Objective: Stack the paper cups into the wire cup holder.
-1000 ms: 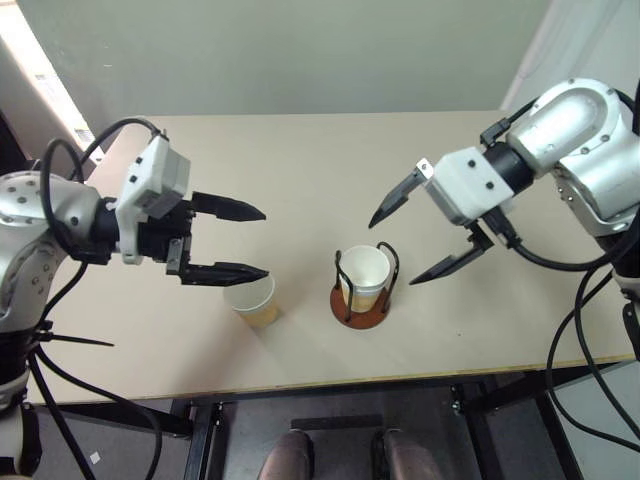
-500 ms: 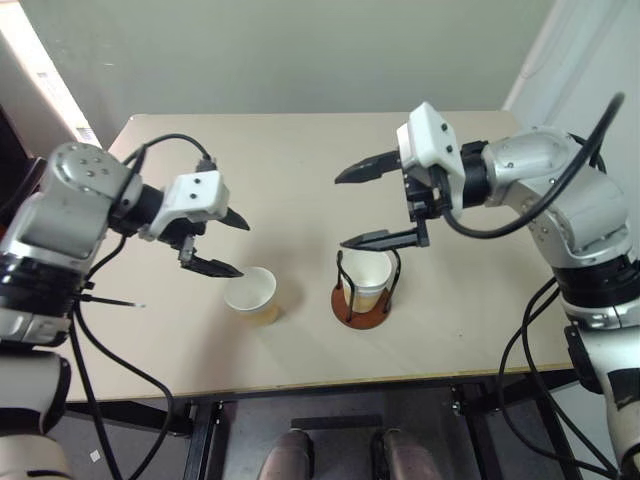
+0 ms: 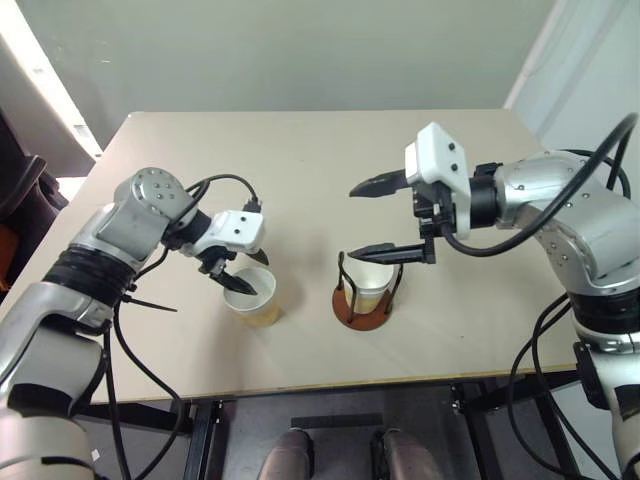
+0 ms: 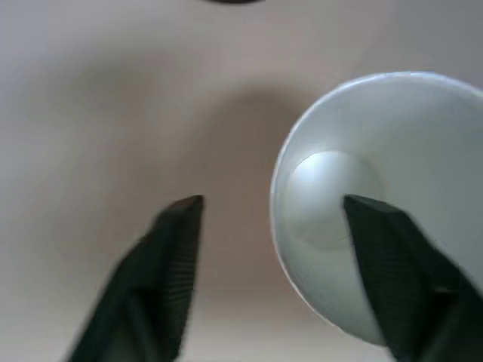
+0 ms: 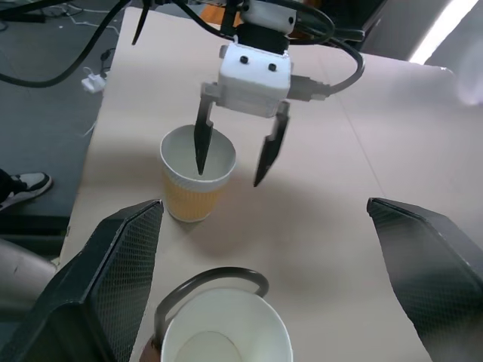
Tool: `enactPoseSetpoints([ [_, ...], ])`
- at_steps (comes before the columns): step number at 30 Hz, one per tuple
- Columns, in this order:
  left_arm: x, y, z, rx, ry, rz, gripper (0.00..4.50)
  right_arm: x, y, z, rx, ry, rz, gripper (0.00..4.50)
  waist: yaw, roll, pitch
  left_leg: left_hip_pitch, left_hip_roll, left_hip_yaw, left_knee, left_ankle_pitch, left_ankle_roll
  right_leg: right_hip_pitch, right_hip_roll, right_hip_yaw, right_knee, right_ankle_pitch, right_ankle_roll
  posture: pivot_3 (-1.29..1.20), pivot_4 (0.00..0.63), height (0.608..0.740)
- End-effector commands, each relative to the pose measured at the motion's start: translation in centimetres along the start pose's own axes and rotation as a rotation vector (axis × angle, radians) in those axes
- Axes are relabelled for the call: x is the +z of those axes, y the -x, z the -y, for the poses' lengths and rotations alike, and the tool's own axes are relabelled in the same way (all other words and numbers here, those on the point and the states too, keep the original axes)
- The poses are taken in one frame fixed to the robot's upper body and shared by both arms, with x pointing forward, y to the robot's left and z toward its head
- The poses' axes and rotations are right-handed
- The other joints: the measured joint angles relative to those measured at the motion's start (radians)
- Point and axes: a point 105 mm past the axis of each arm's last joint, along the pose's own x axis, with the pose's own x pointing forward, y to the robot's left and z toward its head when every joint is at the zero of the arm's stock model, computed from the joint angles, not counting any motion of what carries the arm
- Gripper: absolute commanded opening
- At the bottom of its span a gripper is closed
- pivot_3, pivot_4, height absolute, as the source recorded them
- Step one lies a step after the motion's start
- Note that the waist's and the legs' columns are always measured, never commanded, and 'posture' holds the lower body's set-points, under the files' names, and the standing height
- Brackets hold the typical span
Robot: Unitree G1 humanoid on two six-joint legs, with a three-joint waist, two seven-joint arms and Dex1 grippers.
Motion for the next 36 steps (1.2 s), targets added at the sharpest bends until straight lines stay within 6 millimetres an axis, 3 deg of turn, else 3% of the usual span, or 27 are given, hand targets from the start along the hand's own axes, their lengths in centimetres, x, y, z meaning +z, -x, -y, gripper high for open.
enactPoseSetpoints([
  [1,1.2,1.4,0.2,-0.021,-0.046,0.021,1.8,1.2,1.1,0.2,-0.043,0.056,0.017,4.5,0.0,0.0,0.0,0.0,0.0,0.0,0.001,0.0,0.0,0.0,0.0,0.0,0.0,0.001,0.001,0.0,0.15,0.74],
  [6,2.1,2.5,0.8,-0.035,-0.076,0.034,0.03,1.3,2.5,0.1,-0.038,0.056,0.007,4.5,0.0,0.0,0.0,0.0,0.0,0.0,0.003,0.0,0.001,0.0,0.0,0.0,0.001,0.001,0.001,0.0,0.15,0.74],
  [10,5.6,4.9,-0.5,0.022,-0.134,0.148,0.03,0.8,6.0,-2.7,0.093,0.04,-0.034,4.5,0.019,0.0,0.0,-0.009,-0.001,-0.003,0.009,0.0,0.002,-0.002,0.0,-0.002,-0.001,0.0,0.001,0.0,0.15,0.74],
  [14,9.9,7.2,-2.4,0.086,-0.198,0.294,0.03,0.0,9.2,-1.5,-0.076,-0.043,-0.039,4.5,0.024,-0.001,0.0,-0.011,-0.004,0.0,0.014,-0.001,0.003,0.0,-0.001,0.001,-0.003,-0.002,-0.003,0.0,0.15,0.74],
  [18,15.6,8.7,-3.7,0.094,-0.32,0.431,0.03,-2.7,12.1,-1.9,-0.181,-0.124,-0.138,4.5,0.032,-0.002,0.0,-0.011,-0.006,-0.002,0.016,-0.001,0.007,0.002,-0.004,0.002,-0.004,0.001,0.003,0.0,0.15,0.74],
  [20,17.5,8.3,-4.0,0.066,-0.372,0.443,0.03,-3.2,12.9,-2.3,-0.199,-0.141,-0.159,4.5,0.03,-0.002,0.001,-0.011,-0.008,0.001,0.016,-0.001,0.008,0.003,-0.005,0.003,-0.005,0.002,0.005,0.0,0.15,0.74],
  [26,20.8,6.0,-5.1,0.001,-0.468,0.412,0.03,-3.5,13.3,-3.0,-0.236,-0.148,-0.167,4.5,0.022,0.001,0.002,-0.008,-0.012,0.006,0.016,-0.001,0.011,0.006,-0.009,0.005,-0.006,0.003,0.024,0.0,0.15,0.74],
  [36,21.9,1.6,-5.8,-0.067,-0.573,0.315,0.03,-3.2,14.0,-4.2,-0.307,-0.151,-0.203,4.5,0.034,0.002,0.002,-0.014,-0.017,0.006,0.024,0.0,0.01,0.006,-0.014,0.008,-0.007,0.003,0.039,0.0,0.15,0.74],
])
